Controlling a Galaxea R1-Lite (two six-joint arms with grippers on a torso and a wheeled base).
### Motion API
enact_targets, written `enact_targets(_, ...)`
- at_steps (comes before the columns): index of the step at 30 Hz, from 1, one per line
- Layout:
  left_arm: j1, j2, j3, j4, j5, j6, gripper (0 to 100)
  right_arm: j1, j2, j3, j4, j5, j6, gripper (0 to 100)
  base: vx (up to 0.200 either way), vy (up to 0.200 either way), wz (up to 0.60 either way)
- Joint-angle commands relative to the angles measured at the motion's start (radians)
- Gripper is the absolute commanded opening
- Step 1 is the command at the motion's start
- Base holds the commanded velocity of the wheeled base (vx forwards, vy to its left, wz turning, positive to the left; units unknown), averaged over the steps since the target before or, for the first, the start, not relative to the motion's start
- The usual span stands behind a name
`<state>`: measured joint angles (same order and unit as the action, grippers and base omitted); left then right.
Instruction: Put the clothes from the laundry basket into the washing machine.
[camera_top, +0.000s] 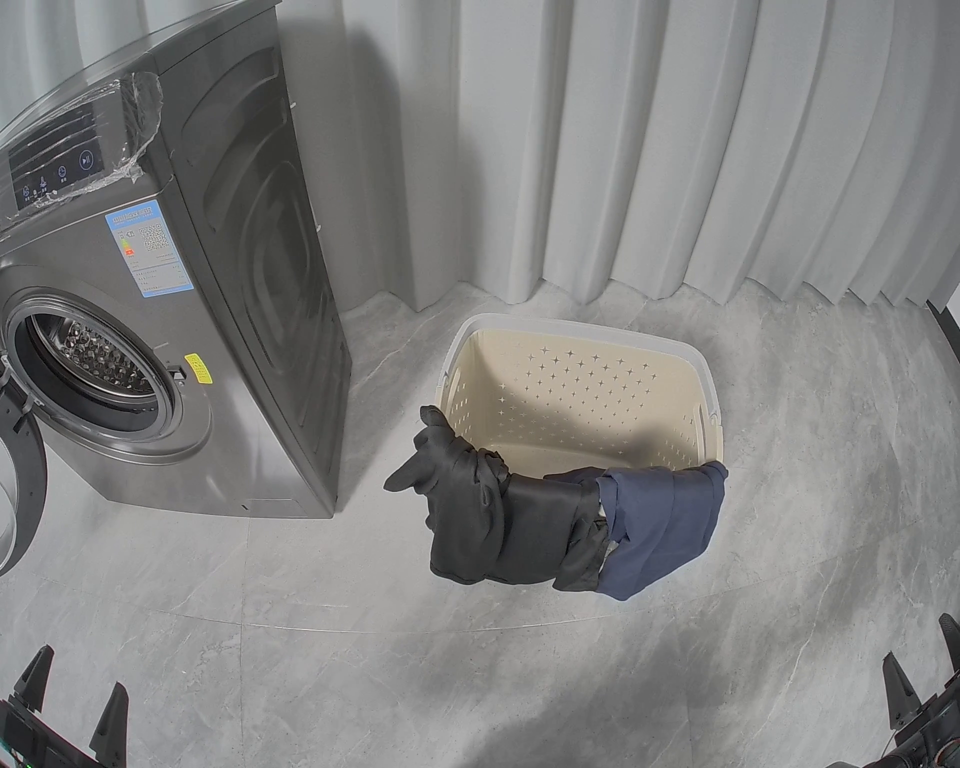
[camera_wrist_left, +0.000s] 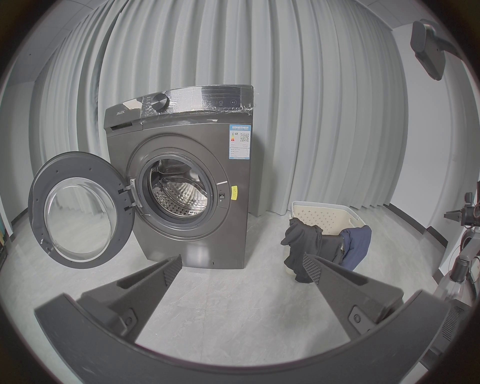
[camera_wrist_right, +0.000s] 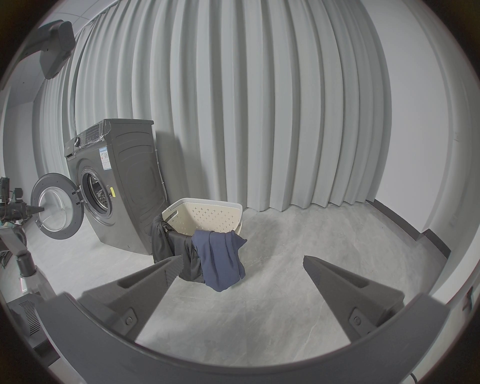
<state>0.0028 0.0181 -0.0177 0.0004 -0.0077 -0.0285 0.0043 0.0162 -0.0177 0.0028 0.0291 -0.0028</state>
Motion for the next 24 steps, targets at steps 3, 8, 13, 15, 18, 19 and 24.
enact_targets(3,0.0,-0.012,0.018,0.0,0.0,-0.001,100,0.0,-0.016,0.018,0.0,0.002,0.0,100,0.0,-0.2,0.0)
enact_targets(8,0.0,-0.012,0.018,0.0,0.0,-0.001,100,0.0,-0.016,0.018,0.0,0.0,0.0,100,0.0,-0.2,0.0)
enact_targets(13,0.0,-0.012,0.018,0.0,0.0,-0.001,100,0.0,-0.016,0.018,0.0,0.0,0.0,100,0.0,-0.12,0.0)
enact_targets(15,0.0,-0.013,0.018,0.0,0.0,-0.001,100,0.0,-0.016,0.018,0.0,0.0,0.0,100,0.0,0.0,0.0)
enact_targets(18,0.0,-0.012,0.018,0.0,0.0,0.001,100,0.0,-0.016,0.018,0.0,0.0,0.0,100,0.0,0.0,0.0)
enact_targets(19,0.0,-0.013,0.016,0.0,0.0,0.001,100,0.0,-0.016,0.018,0.0,0.0,0.0,100,0.0,0.0,0.0)
enact_targets(24,0.0,-0.013,0.018,0.0,0.0,0.001,100,0.0,-0.016,0.018,0.0,0.0,0.0,100,0.0,0.0,0.0)
